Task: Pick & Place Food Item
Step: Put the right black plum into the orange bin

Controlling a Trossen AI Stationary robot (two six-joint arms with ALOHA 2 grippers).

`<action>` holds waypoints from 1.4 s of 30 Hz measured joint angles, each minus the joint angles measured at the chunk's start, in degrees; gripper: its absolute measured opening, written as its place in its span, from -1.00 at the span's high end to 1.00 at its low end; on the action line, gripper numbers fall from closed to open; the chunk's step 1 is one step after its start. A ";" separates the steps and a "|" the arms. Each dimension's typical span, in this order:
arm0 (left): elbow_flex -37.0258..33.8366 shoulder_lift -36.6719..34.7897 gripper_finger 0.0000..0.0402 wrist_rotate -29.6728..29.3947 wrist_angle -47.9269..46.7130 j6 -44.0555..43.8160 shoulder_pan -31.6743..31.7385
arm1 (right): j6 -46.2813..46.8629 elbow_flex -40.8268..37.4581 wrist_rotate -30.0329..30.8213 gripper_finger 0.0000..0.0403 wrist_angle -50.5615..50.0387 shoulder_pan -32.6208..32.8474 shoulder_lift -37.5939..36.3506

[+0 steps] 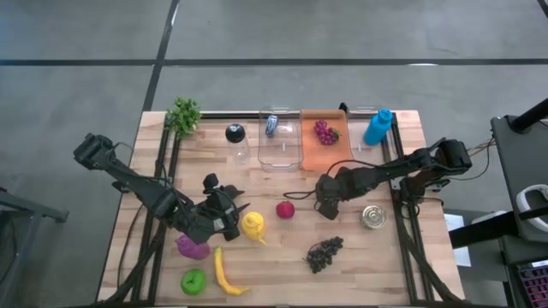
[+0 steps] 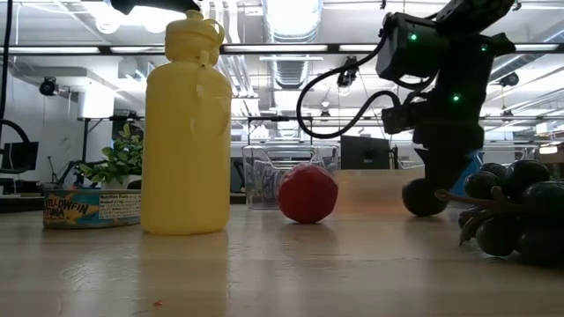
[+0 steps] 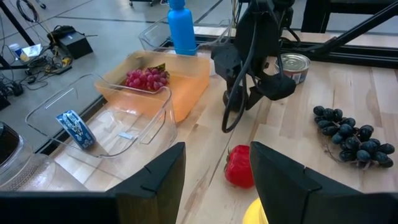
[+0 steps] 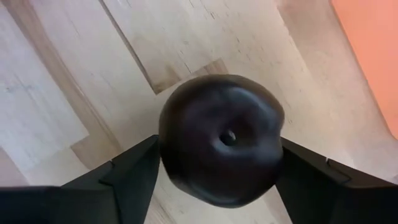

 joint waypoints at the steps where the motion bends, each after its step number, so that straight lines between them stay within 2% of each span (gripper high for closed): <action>1: 0.00 0.00 0.11 0.00 0.00 0.00 0.00 | -0.08 0.00 0.00 -0.33 -0.06 0.00 0.04; 9: 0.00 0.00 0.08 0.03 0.00 0.00 0.00 | -0.02 0.00 0.02 -0.13 0.94 0.00 0.13; 20: 0.00 0.00 0.10 0.09 0.00 0.02 0.00 | 0.28 0.70 1.15 -0.13 0.32 0.04 -0.54; 25: 0.00 0.00 0.08 0.09 0.00 0.02 0.00 | 0.24 3.38 1.21 -0.13 -0.04 0.04 -3.45; 30: 0.00 0.00 0.10 0.09 0.00 0.02 0.00 | -1.33 8.49 3.33 -0.12 -5.34 -0.32 -6.44; 34: 0.00 0.00 0.11 0.06 0.00 0.03 0.00 | -3.86 13.89 7.71 -0.12 -8.93 -3.00 -8.11; 42: -0.02 0.00 0.09 -0.03 0.11 0.16 0.00 | -13.65 23.08 6.94 -0.12 -8.62 -15.23 -6.39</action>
